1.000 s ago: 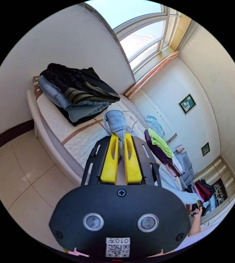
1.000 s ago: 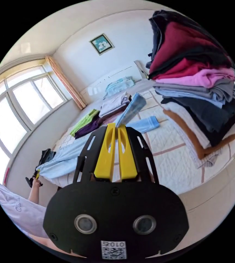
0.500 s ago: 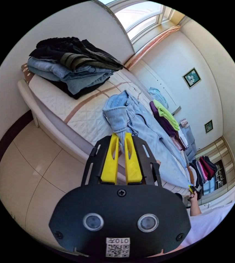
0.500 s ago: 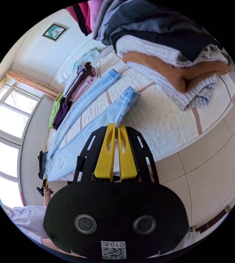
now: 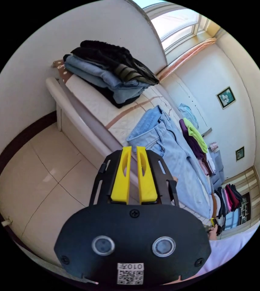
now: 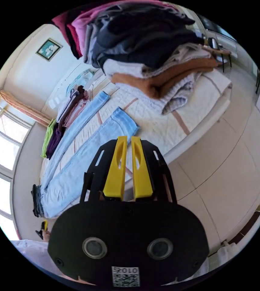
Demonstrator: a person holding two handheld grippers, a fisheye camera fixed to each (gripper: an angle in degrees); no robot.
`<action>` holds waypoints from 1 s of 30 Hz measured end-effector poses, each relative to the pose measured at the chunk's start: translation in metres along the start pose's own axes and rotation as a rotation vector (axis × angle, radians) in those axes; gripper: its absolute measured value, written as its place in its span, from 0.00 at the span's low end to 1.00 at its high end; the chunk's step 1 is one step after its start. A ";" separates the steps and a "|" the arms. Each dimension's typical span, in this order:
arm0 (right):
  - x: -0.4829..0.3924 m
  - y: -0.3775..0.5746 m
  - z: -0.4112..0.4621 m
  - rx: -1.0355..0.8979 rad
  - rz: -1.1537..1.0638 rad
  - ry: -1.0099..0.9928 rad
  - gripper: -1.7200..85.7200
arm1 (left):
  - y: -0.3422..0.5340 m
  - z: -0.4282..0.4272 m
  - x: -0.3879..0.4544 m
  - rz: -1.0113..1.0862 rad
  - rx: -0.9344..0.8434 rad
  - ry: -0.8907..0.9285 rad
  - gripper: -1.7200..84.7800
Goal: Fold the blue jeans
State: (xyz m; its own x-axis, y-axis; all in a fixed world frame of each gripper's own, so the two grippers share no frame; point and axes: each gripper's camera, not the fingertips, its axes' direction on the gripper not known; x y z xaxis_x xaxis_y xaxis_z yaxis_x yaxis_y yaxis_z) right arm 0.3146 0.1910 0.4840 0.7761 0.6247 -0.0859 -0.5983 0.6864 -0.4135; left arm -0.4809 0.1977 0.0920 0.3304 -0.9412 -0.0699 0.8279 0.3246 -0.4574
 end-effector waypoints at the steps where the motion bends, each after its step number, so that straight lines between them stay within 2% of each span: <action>1: -0.012 0.000 -0.003 0.031 -0.045 0.021 0.07 | -0.006 -0.004 0.027 0.083 0.017 -0.061 0.04; 3: -0.059 -0.006 0.011 0.019 -0.228 0.055 0.07 | -0.019 0.012 0.068 0.207 -0.001 -0.067 0.03; 5: -0.082 -0.015 0.043 -0.098 -0.288 0.031 0.08 | -0.033 0.062 0.107 0.306 -0.077 0.015 0.03; 8: -0.095 -0.014 0.091 -0.185 -0.265 -0.036 0.07 | -0.031 0.129 0.137 0.363 -0.169 -0.008 0.02; 10: -0.093 -0.006 0.112 -0.196 -0.230 0.007 0.06 | -0.022 0.166 0.138 0.357 -0.227 -0.069 0.02; 13: -0.077 0.002 0.129 -0.177 -0.171 -0.110 0.05 | -0.012 0.180 0.105 0.202 -0.195 0.139 0.02; 14: -0.077 -0.002 0.130 -0.212 -0.143 -0.134 0.05 | -0.010 0.176 0.107 0.199 -0.187 0.135 0.03; 15: -0.088 -0.005 0.123 -0.205 -0.157 -0.071 0.05 | -0.009 0.169 0.115 0.230 -0.159 0.083 0.03; 17: -0.129 -0.010 0.100 -0.059 -0.295 0.050 0.06 | -0.014 0.142 0.173 0.452 -0.024 -0.076 0.04; 19: -0.182 -0.023 0.092 0.028 -0.514 0.103 0.07 | -0.033 0.150 0.225 0.619 -0.024 -0.124 0.06; 21: -0.249 -0.058 0.117 -0.021 -0.744 0.115 0.10 | -0.059 0.180 0.280 0.798 -0.064 -0.158 0.08; 23: -0.293 -0.083 0.150 -0.069 -0.900 0.081 0.11 | -0.088 0.251 0.351 1.033 -0.144 -0.244 0.11; 26: -0.352 -0.117 0.220 -0.207 -1.115 0.052 0.12 | -0.109 0.355 0.423 1.237 -0.361 -0.258 0.14; 30: -0.405 -0.140 0.296 -0.373 -1.297 0.084 0.14 | -0.109 0.455 0.475 1.400 -0.505 -0.414 0.18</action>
State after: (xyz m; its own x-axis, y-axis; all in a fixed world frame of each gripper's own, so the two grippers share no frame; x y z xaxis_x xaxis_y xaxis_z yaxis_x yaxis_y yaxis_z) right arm 0.0250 -0.0485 0.8452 0.7536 -0.4244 0.5020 0.6477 0.6100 -0.4565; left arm -0.2075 -0.2426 0.5122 0.8546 0.1972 -0.4805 -0.4467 0.7510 -0.4862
